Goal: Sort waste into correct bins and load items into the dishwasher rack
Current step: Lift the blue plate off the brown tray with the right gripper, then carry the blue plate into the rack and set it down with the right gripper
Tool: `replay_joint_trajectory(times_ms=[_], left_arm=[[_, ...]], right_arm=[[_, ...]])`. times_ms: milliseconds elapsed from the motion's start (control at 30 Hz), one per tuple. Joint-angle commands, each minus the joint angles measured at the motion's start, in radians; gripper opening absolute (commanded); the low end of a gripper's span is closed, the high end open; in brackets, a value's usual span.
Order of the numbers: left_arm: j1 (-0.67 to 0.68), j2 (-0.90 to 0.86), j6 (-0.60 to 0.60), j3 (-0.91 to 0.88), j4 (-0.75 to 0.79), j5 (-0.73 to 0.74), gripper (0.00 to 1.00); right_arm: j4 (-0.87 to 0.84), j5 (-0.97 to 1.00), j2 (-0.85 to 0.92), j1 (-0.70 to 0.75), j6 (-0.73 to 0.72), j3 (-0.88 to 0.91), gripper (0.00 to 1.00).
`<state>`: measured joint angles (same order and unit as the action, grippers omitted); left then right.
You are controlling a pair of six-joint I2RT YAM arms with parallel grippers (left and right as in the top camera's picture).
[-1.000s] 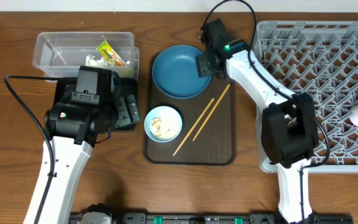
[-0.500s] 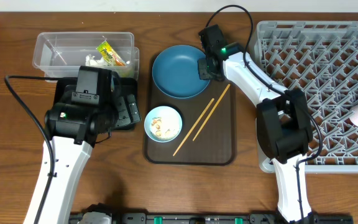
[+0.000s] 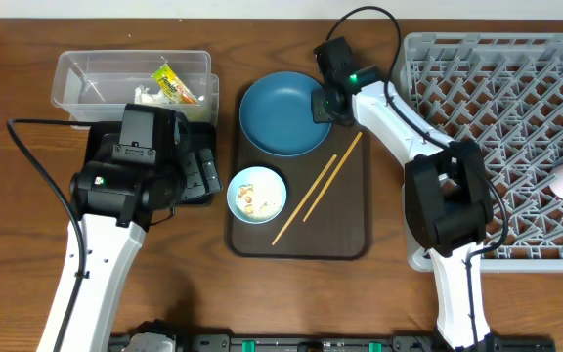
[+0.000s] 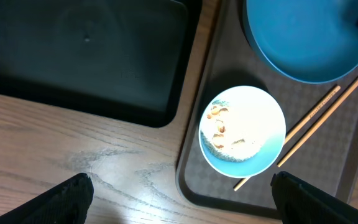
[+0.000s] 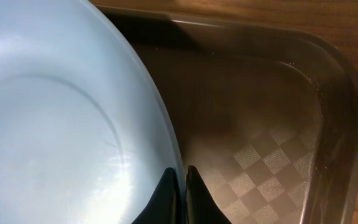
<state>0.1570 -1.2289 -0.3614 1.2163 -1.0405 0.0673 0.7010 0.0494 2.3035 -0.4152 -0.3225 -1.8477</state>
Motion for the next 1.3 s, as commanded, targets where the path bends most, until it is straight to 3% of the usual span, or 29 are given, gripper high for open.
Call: replay_joint_trajectory(times_ms=[0,267,500,667,800,900,1267], left_arm=[[-0.007,-0.006,0.010,-0.016,-0.003,-0.016,0.95],[-0.007,-0.006,0.010,-0.016,-0.001,-0.016,0.95],[-0.007,-0.006,0.010,-0.016,0.017,-0.016,0.95],[-0.007,-0.006,0.010,-0.016,0.025,-0.016,0.95],[-0.007,-0.006,0.010,-0.016,0.024,-0.016,0.95],[-0.007,-0.006,0.010,-0.016,0.024,-0.016,0.95],[-0.007,-0.006,0.010,-0.016,0.024,-0.016,0.95]], right_arm=[[0.006,0.033,-0.021,0.023,0.005,-0.014,0.01],[-0.017,0.087,-0.230,0.104,0.106,-0.034,0.01],[-0.039,0.345,-0.439,0.193,0.277,-0.034,0.01],[-0.115,0.634,-0.533,0.261,0.384,-0.034,0.01],[-0.249,0.858,-0.548,0.319,0.542,-0.034,0.01],[-0.321,0.898,-0.544,0.375,0.676,-0.034,0.01],[-0.359,1.004,-0.466,0.547,0.776,-0.018,0.01]])
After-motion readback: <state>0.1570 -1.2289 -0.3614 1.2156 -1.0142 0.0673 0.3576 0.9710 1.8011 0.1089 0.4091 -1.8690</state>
